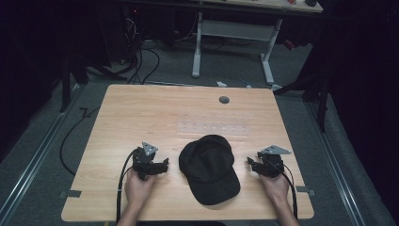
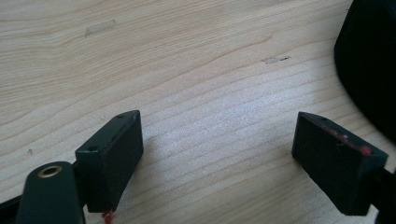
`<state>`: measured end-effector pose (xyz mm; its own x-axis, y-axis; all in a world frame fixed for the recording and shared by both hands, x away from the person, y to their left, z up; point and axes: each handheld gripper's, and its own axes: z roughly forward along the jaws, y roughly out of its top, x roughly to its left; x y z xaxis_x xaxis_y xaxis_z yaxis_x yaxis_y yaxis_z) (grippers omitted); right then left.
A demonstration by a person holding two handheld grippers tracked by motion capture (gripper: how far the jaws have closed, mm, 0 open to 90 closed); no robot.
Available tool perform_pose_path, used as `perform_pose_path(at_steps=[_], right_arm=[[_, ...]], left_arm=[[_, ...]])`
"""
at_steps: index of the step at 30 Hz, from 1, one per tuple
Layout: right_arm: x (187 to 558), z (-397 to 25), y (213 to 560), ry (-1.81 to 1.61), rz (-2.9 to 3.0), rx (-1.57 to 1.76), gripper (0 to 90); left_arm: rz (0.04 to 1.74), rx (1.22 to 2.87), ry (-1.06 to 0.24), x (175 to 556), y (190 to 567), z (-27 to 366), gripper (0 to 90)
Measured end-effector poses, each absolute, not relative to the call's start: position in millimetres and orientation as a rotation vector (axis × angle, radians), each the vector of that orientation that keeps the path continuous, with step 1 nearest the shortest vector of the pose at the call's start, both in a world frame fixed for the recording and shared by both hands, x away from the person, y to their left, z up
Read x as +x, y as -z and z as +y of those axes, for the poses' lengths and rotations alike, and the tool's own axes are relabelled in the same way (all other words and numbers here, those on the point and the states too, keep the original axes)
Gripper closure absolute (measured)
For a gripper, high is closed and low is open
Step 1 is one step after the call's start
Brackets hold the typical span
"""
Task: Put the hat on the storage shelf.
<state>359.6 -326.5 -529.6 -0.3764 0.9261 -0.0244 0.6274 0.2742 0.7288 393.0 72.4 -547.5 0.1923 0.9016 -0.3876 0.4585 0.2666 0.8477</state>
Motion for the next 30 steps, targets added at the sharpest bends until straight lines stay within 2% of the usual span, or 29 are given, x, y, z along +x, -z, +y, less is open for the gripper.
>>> perform_pose_path(at_steps=[4, 7, 20, 30], right_arm=[[356, -328, 527, -0.941, 2.108, 1.427, 54.3], [353, -328, 524, -0.977, 2.116, 1.42, 54.8], [349, -301, 492, -1.161, 2.164, 1.33, 46.4], [362, -279, 479, -1.198, 2.235, 1.252, 53.9]], left_arm=[[1.433, 1.359, -0.506, 393, 548, 73, 16.7], [1.432, 1.361, -0.504, 392, 547, 73, 16.8], [1.43, 1.358, -0.499, 392, 547, 72, 17.3], [1.429, 1.359, -0.499, 392, 547, 72, 17.4]])
